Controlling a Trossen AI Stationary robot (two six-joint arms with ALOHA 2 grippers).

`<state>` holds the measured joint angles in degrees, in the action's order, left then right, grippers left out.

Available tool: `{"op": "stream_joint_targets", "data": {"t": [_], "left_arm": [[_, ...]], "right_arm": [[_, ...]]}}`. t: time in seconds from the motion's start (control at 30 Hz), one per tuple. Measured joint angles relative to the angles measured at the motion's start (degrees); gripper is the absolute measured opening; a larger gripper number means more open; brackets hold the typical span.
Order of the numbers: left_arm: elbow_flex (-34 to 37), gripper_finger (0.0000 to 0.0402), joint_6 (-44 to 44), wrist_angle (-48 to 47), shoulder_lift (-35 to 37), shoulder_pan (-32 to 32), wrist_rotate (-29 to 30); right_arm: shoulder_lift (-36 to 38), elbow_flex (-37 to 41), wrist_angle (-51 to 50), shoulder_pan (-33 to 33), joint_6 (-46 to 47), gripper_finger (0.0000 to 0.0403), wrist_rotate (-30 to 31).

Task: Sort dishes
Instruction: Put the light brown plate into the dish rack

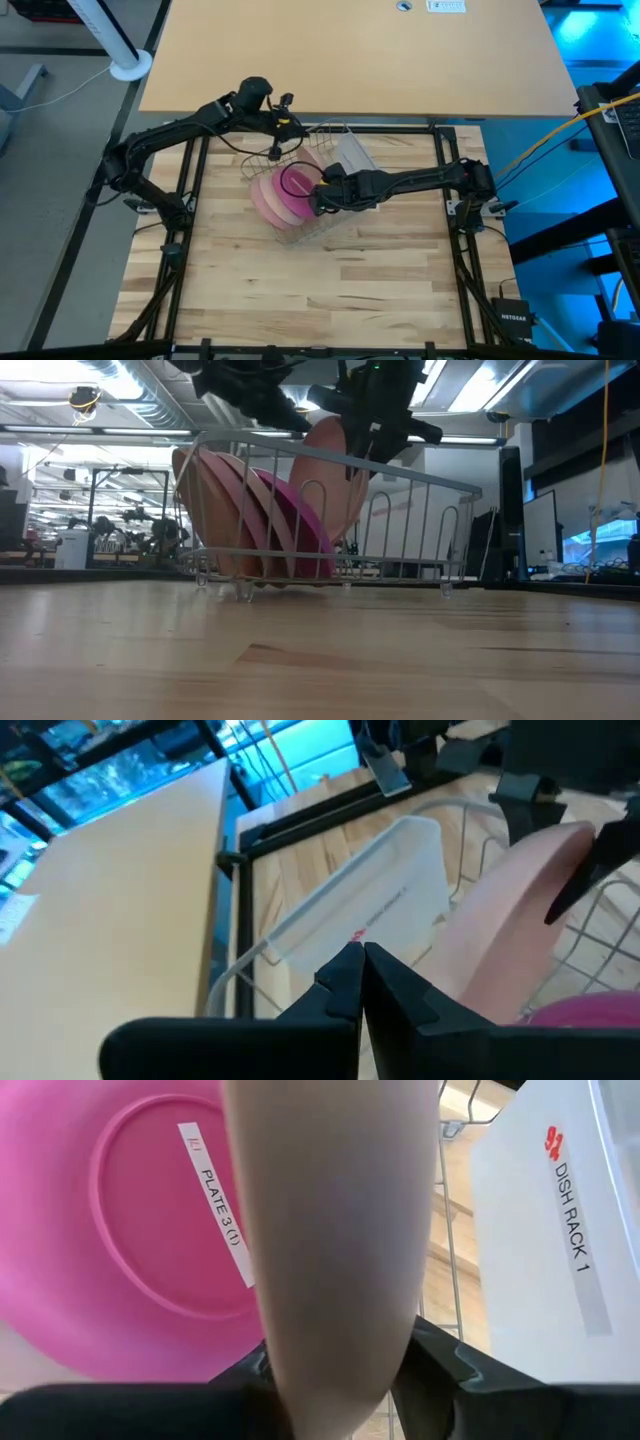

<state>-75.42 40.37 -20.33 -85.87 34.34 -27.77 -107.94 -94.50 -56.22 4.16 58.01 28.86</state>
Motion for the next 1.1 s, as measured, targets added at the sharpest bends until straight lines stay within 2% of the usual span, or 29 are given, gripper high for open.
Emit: {"op": "stream_joint_targets", "data": {"t": [0.27,0.43,0.9,1.1], "left_arm": [[0.0,0.0001,0.71,0.8,-4.31,-2.51,-0.13],[-0.09,0.0001,3.31,-1.27,-4.24,-3.63,0.13],[-0.22,0.0001,3.47,-7.07,-4.02,-3.84,-0.11],[-0.1,0.0001,3.83,-7.71,-4.03,-3.89,-0.11]], "right_arm": [[0.04,0.0,0.71,-0.06,-1.26,0.0108,-0.38],[0.04,0.0,0.65,-0.07,-1.3,0.0108,-1.06],[0.05,0.0,0.86,0.0,-1.5,0.0109,-0.93],[0.07,0.0,1.49,0.0,-1.28,0.0141,-1.22]]}}
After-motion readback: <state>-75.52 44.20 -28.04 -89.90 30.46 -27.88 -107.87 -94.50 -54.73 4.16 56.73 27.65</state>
